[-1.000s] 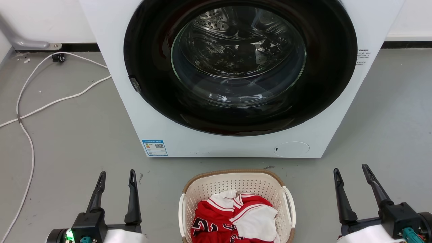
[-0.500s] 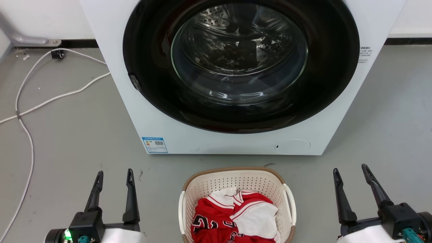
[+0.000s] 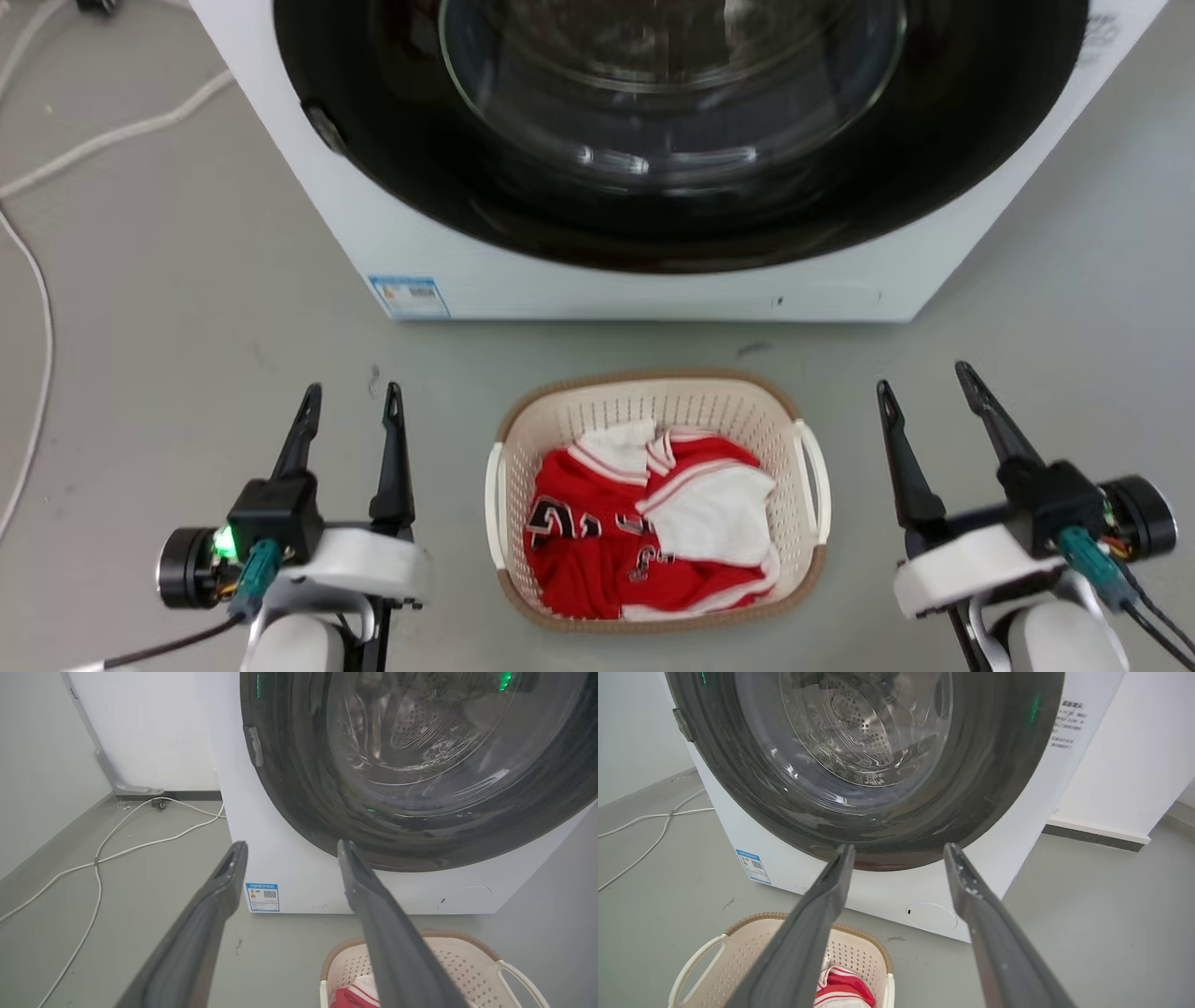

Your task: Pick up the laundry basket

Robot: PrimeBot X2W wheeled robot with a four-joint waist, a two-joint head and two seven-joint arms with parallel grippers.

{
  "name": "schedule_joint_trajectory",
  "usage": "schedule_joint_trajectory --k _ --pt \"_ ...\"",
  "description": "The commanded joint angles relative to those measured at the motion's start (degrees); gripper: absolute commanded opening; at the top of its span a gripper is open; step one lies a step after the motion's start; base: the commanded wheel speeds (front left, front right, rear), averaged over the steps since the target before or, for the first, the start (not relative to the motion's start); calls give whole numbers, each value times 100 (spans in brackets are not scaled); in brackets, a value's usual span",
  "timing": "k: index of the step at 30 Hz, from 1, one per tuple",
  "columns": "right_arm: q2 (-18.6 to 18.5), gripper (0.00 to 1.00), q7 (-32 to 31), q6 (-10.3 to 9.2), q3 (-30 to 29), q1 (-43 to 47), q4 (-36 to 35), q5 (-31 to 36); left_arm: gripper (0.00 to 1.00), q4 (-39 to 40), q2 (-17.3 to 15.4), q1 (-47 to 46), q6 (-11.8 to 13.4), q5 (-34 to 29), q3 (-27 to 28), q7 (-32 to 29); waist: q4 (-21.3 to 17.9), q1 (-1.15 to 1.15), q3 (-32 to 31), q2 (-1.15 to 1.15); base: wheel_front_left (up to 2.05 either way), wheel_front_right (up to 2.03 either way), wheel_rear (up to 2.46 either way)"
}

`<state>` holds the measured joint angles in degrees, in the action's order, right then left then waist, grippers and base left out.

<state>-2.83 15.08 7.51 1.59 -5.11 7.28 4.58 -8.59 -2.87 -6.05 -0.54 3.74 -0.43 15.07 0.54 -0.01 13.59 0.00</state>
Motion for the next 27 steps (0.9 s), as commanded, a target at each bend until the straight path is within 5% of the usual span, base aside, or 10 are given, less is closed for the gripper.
schedule_joint_trajectory --k 1,27 --pt "-9 100 14 -4 20 -259 163 74 100 -212 -4 -241 -46 -38 -7 16 -18 1 599 0 0 0 0" --pt "-6 100 14 -4 63 -2462 2746 598 100 -3441 -104 -2780 -502 -301 -347 15 -181 1 3142 0 0 0 0"
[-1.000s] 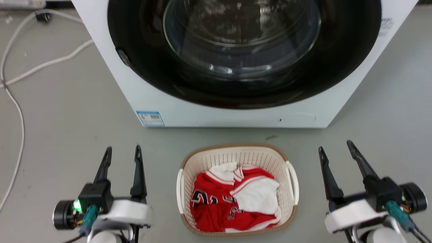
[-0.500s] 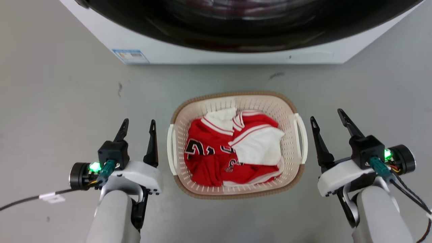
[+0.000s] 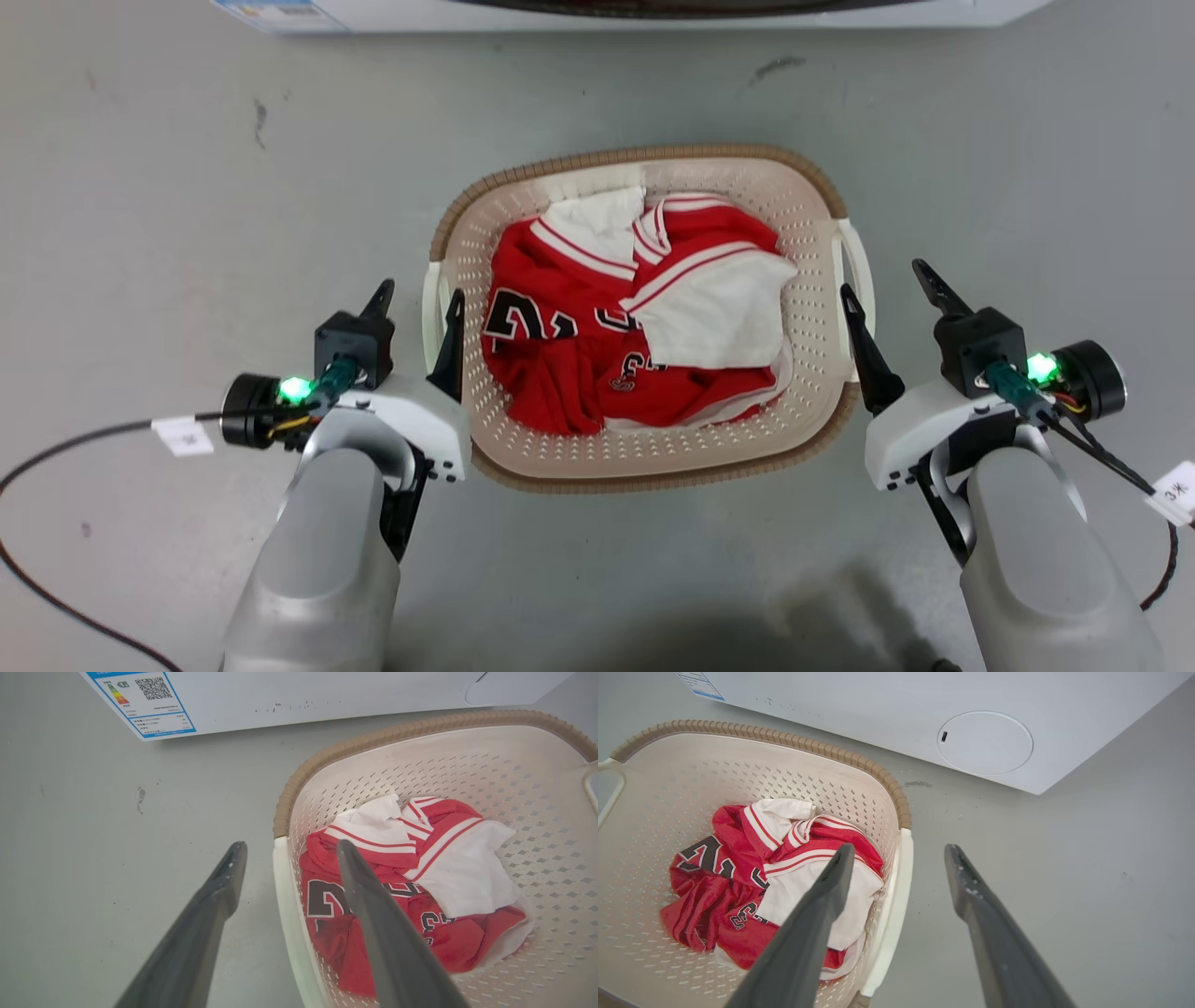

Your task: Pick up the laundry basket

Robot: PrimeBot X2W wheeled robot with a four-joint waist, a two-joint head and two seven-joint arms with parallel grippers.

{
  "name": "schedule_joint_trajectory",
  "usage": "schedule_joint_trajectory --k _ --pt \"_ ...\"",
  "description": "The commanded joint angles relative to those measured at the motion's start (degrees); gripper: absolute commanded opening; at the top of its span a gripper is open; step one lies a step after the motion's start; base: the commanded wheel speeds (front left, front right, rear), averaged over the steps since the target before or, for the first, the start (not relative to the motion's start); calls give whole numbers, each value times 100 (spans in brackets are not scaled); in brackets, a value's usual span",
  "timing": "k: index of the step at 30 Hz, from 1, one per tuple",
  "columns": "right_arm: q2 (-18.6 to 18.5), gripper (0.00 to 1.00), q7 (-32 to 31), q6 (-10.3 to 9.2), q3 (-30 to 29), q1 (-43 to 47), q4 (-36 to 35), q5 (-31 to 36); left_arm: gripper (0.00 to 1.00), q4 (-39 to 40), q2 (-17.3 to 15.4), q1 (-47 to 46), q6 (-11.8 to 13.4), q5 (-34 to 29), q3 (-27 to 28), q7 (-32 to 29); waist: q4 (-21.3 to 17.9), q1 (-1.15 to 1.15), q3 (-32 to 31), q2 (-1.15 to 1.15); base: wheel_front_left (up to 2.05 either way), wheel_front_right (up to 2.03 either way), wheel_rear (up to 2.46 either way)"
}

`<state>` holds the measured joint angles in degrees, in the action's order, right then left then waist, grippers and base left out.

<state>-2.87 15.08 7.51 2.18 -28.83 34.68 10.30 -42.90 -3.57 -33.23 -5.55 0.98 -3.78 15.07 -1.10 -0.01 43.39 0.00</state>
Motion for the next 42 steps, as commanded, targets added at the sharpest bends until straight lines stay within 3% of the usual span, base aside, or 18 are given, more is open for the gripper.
schedule_joint_trajectory --k 1,11,24,25,26,35,42 --pt "-2 100 14 -4 2 -165 84 46 100 -92 -44 -116 -15 -19 -31 15 -14 1 245 0 0 0 0" --pt "-3 100 14 -4 109 -746 764 171 100 -846 -37 -635 33 80 -19 15 7 1 847 0 0 0 0" --pt "-1 97 14 -4 34 -1067 1397 403 100 -1279 36 -941 13 150 -219 15 106 1 1057 0 0 0 0" --pt "-1 19 14 -4 54 -1079 1439 432 39 -1275 39 -946 11 139 -241 15 111 1 1049 0 0 0 0" --pt "-1 0 14 -4 63 -1096 1472 451 0 -1297 43 -946 3 156 -251 15 116 1 1041 0 0 0 0" --pt "-41 0 12 -3 122 -1103 1836 436 0 -1415 18 -895 -42 209 -324 28 138 1 761 0 0 0 0" --pt "-42 0 12 -3 274 -875 2171 294 0 -1552 20 -618 -41 267 -280 30 131 1 167 0 0 0 0"
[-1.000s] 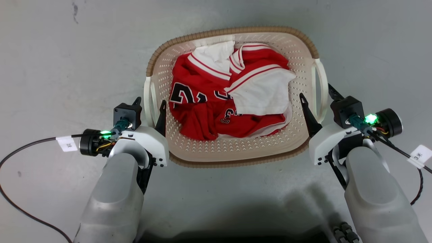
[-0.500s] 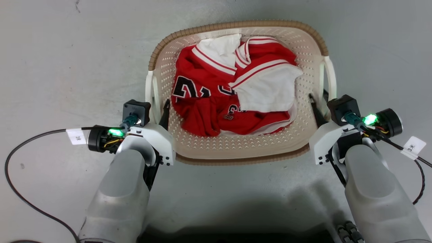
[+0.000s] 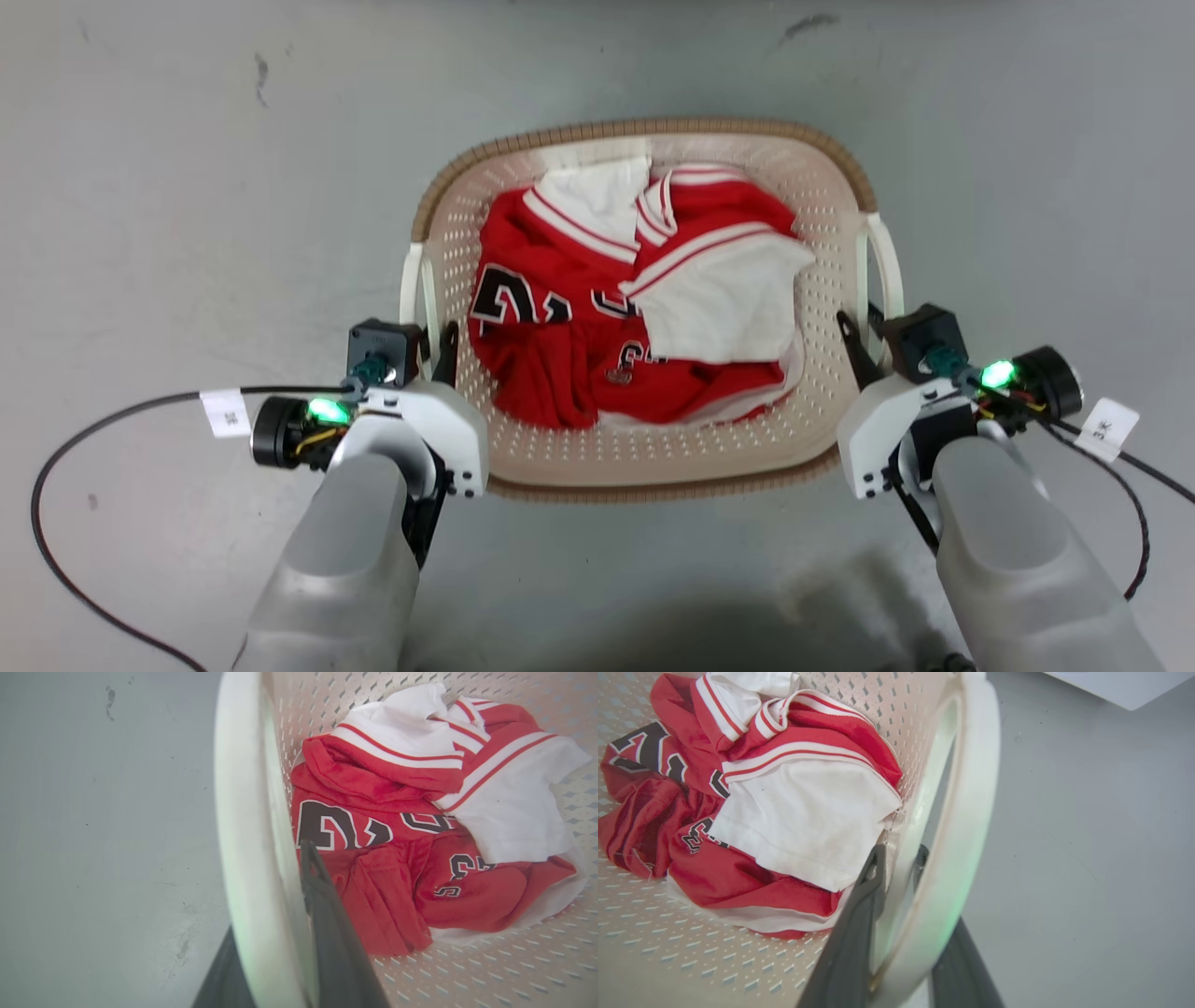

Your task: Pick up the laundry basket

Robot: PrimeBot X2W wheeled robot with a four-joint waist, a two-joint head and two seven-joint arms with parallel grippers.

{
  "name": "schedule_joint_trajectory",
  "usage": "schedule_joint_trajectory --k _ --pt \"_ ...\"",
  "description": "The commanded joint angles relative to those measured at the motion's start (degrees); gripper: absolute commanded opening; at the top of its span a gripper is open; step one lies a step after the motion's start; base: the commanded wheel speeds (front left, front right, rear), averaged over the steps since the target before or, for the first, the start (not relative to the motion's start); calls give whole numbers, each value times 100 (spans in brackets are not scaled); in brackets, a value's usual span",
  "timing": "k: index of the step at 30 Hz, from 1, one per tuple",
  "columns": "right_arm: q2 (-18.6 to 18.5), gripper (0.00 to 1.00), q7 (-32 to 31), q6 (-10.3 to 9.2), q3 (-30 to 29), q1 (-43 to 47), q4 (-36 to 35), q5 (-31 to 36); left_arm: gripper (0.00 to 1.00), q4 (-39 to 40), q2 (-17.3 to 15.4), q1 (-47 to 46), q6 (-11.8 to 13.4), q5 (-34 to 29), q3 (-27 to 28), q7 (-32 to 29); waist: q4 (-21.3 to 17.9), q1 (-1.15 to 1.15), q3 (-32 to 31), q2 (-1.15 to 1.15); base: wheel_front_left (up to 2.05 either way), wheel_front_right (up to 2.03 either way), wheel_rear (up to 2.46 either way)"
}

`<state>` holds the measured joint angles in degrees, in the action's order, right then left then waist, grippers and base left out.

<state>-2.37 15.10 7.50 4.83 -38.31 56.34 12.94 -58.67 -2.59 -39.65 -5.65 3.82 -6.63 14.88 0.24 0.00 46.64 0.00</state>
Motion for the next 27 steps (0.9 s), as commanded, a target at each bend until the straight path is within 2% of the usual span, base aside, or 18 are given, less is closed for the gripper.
schedule_joint_trajectory --k 1,12,18,19,27 --pt "-92 0 10 -2 33 103 55 1 0 -7 -77 71 -32 2 15 49 -8 0 -254 0 0 0 0" --pt "-96 0 10 -2 387 612 540 -396 0 -458 -94 624 -78 106 19 49 -60 0 -1551 0 0 0 0" --pt "-101 0 10 -2 673 780 1005 -647 0 -814 -91 823 -133 152 -97 49 -116 0 -2173 0 0 0 0" --pt "-103 0 0 -2 831 850 1275 -778 0 -995 -94 916 -150 165 -165 49 -132 0 -2487 0 0 0 0" --pt "-110 0 -350 -2 1298 1085 1558 -1184 0 -1382 -93 1109 -175 301 -346 -6 -133 0 -3216 0 0 0 0"
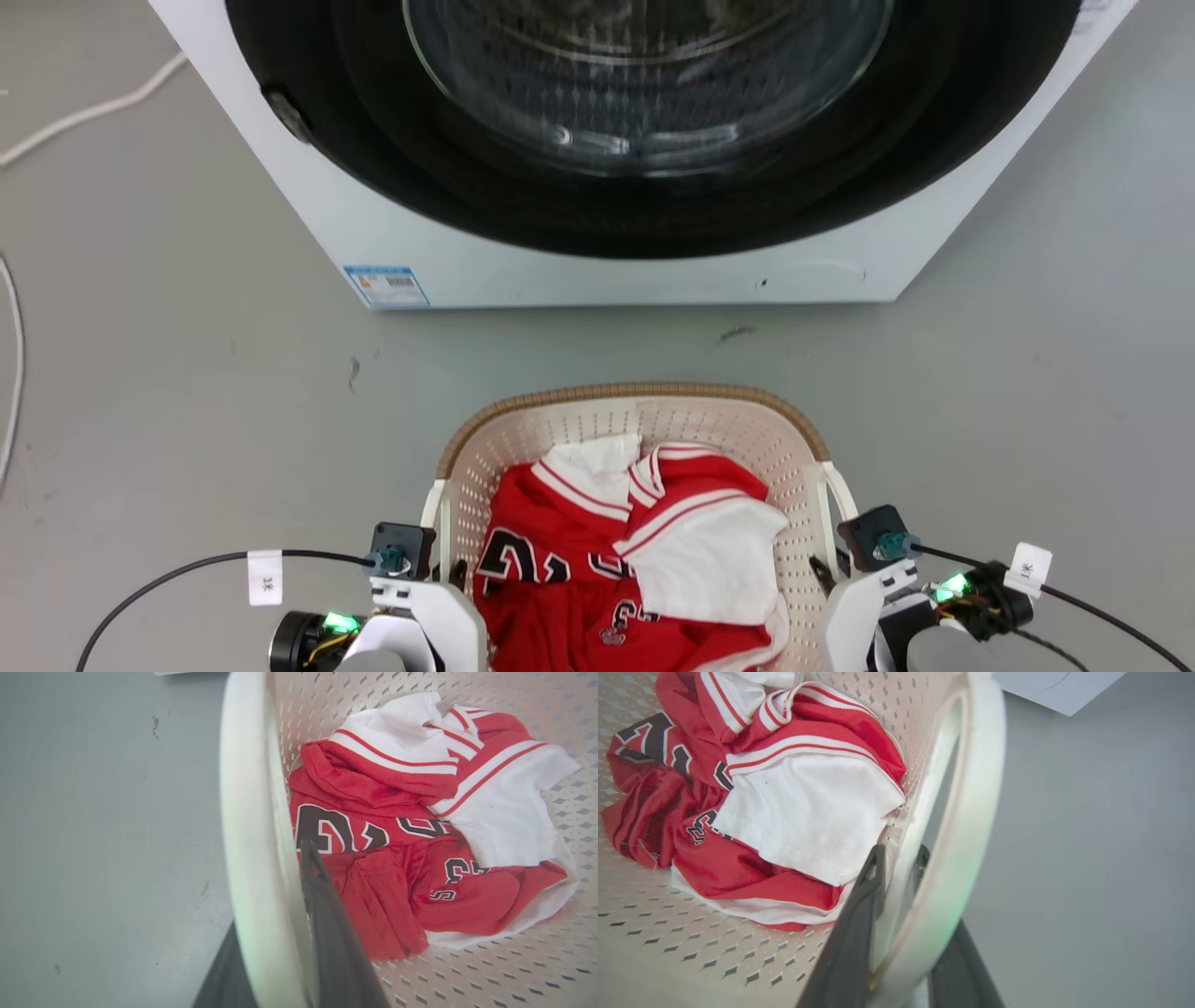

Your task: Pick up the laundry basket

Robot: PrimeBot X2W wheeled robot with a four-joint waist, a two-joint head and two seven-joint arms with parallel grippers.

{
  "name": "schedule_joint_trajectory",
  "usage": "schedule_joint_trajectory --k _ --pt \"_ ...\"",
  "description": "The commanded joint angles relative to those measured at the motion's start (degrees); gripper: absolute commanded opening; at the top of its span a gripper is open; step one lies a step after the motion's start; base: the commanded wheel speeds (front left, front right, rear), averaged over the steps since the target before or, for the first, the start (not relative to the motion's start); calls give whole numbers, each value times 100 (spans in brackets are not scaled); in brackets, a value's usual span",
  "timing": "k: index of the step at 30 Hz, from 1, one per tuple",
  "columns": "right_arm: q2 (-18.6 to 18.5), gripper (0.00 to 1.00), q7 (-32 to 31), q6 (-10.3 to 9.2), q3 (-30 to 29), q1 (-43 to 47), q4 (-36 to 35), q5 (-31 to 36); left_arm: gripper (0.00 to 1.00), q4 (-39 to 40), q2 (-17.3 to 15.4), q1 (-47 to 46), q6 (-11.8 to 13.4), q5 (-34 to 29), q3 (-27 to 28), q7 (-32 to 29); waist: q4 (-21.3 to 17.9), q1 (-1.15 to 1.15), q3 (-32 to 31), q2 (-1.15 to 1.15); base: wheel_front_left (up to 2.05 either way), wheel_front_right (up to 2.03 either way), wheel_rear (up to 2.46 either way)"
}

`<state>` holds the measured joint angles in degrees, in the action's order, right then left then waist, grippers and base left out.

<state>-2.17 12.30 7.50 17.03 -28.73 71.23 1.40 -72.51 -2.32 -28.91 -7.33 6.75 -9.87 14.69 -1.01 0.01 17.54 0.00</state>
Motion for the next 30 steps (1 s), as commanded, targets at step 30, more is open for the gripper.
schedule_joint_trajectory --k 30 --pt "-119 0 -872 -2 1112 948 250 -890 0 -101 -88 823 -14 1282 -1224 -870 11 -1 -1910 0 0 0 0"
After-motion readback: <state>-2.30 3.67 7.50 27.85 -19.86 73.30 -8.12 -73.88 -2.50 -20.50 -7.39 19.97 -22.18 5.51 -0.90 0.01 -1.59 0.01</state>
